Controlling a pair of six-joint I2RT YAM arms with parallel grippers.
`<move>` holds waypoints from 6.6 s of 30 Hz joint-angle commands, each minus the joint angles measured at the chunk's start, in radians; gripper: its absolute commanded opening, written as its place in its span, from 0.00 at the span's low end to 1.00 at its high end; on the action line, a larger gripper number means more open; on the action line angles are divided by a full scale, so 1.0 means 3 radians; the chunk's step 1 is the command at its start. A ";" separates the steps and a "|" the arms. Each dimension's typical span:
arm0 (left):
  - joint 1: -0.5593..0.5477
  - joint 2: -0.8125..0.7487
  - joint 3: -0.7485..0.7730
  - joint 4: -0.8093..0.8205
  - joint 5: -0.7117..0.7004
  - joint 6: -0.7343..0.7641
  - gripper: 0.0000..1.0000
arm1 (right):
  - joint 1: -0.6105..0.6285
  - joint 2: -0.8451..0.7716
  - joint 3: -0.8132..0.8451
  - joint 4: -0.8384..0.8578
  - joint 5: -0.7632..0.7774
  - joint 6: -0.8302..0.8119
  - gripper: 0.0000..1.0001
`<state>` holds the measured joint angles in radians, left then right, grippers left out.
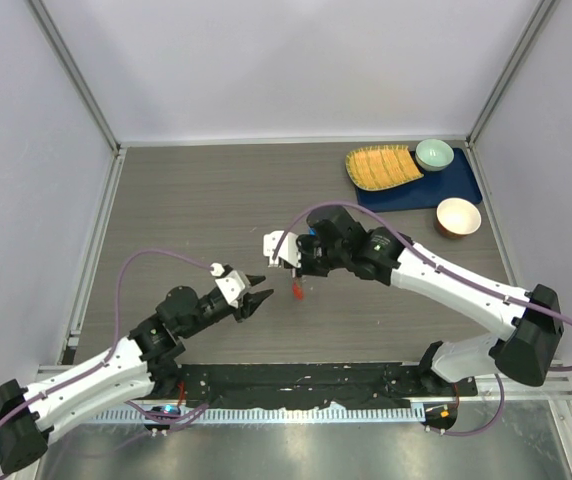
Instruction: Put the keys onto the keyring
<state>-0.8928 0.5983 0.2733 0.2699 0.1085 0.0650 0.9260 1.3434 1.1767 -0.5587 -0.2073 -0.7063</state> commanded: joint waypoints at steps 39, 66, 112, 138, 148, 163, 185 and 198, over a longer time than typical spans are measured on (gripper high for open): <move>-0.0010 0.1099 -0.0742 0.3150 0.0221 -0.0166 0.33 | 0.0303 0.0497 0.0976 -0.1134 0.0103 -0.0187 0.01; -0.0005 0.1079 -0.0456 0.2716 0.0375 -0.0115 0.28 | 0.0303 0.0313 0.0828 -0.0971 -0.0178 -0.0177 0.01; -0.0005 0.0803 -0.0512 0.2685 -0.0065 -0.0201 0.00 | 0.0329 -0.0049 0.0328 -0.0322 -0.0076 0.0277 0.23; -0.0005 0.0762 -0.0558 0.2879 -0.0116 -0.0201 0.00 | 0.0084 -0.0873 -0.1452 0.2568 -0.0045 0.1398 0.30; -0.0005 0.0777 -0.0517 0.2874 -0.0106 -0.0201 0.00 | -0.0106 -0.0725 -0.1447 0.2599 -0.0525 0.1536 0.31; -0.0005 0.0782 -0.0507 0.2813 -0.0142 -0.0201 0.00 | -0.0223 -0.0914 -0.1488 0.2522 -0.0608 0.1674 0.38; -0.0005 0.0762 -0.0482 0.2807 -0.0096 -0.0201 0.00 | -0.0223 -0.0582 -0.1545 0.2849 -0.0889 0.1823 0.23; -0.0005 0.0874 -0.0482 0.2950 -0.0065 -0.0314 0.00 | -0.0223 -0.0439 -0.1478 0.2951 -0.1313 0.1955 0.01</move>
<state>-0.8951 0.8467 0.0929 1.0447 0.0784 -0.0196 0.8536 1.1969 0.7040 0.2420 -0.5156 -0.1516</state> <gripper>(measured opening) 0.012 0.017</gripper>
